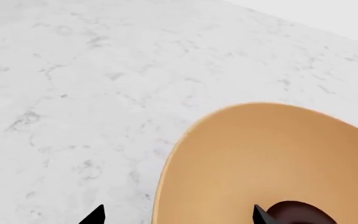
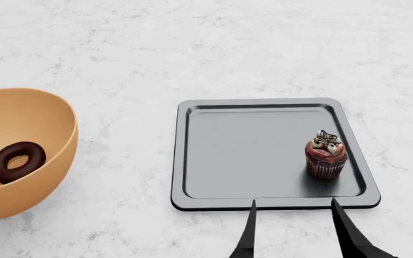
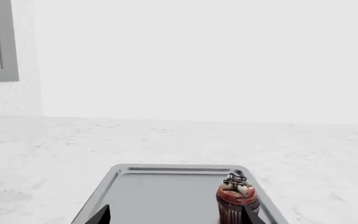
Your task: Pick up the bowl with donut and place it on the tray. Pick up the cupcake and place it on the tray.
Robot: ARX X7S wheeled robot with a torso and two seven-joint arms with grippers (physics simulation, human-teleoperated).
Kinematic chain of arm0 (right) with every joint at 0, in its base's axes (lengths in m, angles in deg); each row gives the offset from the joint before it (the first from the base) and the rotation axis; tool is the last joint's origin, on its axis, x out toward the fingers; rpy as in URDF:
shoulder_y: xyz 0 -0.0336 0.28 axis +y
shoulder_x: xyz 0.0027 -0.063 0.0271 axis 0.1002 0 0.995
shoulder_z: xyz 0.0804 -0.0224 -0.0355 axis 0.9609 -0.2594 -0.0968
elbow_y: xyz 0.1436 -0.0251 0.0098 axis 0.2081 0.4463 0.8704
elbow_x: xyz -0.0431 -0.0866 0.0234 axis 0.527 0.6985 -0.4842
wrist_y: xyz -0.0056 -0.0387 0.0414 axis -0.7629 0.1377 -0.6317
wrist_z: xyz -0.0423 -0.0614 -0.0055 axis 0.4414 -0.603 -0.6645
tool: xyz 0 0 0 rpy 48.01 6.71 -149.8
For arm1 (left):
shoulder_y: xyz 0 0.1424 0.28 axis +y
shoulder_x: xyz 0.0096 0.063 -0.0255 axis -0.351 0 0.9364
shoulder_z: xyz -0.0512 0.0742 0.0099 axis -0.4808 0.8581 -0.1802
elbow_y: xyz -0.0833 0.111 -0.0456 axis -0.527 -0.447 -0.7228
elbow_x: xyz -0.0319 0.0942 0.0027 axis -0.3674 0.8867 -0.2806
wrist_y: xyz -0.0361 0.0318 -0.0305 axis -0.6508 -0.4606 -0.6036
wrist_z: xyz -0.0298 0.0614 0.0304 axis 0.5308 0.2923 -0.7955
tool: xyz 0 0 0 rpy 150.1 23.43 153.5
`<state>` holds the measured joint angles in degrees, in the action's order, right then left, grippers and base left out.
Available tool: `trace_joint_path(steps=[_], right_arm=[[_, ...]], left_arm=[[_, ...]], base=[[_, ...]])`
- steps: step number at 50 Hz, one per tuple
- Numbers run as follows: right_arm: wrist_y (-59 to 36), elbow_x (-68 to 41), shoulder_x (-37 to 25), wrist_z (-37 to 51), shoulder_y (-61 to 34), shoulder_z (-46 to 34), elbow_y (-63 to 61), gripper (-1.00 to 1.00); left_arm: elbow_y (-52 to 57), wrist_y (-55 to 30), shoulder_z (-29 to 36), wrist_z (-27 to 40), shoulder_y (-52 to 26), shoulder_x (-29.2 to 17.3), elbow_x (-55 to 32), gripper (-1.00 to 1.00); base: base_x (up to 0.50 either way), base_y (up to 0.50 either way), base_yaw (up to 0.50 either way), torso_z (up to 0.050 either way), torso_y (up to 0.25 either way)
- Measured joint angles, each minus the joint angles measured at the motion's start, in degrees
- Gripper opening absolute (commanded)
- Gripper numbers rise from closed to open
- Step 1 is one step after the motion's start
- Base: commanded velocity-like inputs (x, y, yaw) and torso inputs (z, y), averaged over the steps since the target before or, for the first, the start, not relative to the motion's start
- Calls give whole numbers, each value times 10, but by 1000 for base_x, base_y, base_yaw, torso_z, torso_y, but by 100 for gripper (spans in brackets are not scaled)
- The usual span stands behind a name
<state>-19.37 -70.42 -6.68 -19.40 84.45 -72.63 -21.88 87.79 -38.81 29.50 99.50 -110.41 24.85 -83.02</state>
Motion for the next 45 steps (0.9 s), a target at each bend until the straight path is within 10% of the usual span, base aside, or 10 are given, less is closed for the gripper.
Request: trace_joint_path(steps=[22,23,45], right_arm=[[-9,-11,-11,8,11,9,-18,100],[-9,-11,-12,9,12,9,-18,100],[-11,-17,-15,16,17,9,-26,100]], left_arm=[[-64,28,11,-39,-3,6,47,100],[-65,28,13,-41,-3,6,47,-100],[-49,-1,26,-75,-24,7,49,-100]], base=[[1,0,-1,0,0],[0,-3,0,0,0],[0,-1,-1,0,0]])
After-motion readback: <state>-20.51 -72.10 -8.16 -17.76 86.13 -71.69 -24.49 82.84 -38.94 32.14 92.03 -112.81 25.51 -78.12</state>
